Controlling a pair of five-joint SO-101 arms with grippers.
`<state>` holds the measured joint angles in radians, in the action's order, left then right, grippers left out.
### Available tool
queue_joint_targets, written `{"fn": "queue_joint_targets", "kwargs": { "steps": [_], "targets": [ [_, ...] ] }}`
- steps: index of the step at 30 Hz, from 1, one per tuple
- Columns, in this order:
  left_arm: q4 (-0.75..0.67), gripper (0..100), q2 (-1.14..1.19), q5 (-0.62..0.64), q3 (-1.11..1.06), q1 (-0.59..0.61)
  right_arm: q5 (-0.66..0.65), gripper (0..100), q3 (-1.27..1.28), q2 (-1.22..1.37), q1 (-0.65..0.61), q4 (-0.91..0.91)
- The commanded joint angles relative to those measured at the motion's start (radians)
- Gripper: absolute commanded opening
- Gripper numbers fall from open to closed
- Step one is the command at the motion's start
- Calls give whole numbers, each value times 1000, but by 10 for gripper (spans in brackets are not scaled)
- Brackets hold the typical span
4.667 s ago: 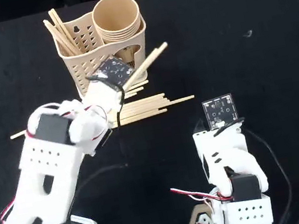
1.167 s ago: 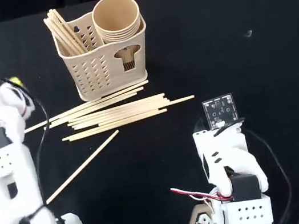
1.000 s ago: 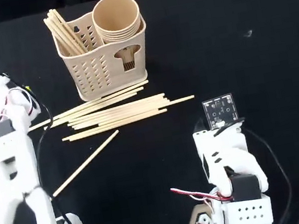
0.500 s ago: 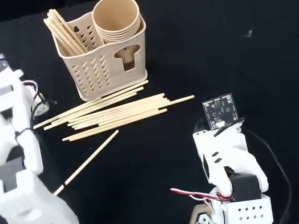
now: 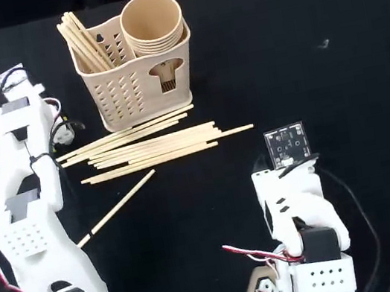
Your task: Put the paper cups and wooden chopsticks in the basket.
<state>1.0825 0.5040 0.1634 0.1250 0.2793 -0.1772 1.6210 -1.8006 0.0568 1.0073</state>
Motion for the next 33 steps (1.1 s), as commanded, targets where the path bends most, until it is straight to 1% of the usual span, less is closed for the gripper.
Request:
{"fn": "queue_joint_targets", "kwargs": {
  "steps": [1,11,14,17,22,26,30,33],
  "targets": [
    [57,119,0,-8,39,-47,-11,114,-2,-67,-11,-17],
    [207,119,-8,-11,38,-73,-11,114,-2,-67,-11,-18],
    [229,115,-9,-58,19,-73,-11,114,-2,-67,-9,-18],
    [227,78,-32,-103,-25,-71,-11,114,-4,-67,-8,-18],
    [147,69,-149,-183,-193,-93,-11,114,-4,-67,-8,-20],
    [23,69,-318,-261,-397,-142,-11,114,-4,-67,-8,-20],
    [-74,69,-488,-270,-565,-174,-11,114,-4,-67,-8,-20],
    [-112,69,-575,-269,-615,-174,-11,114,-4,-67,-9,-20]
  ]
}}
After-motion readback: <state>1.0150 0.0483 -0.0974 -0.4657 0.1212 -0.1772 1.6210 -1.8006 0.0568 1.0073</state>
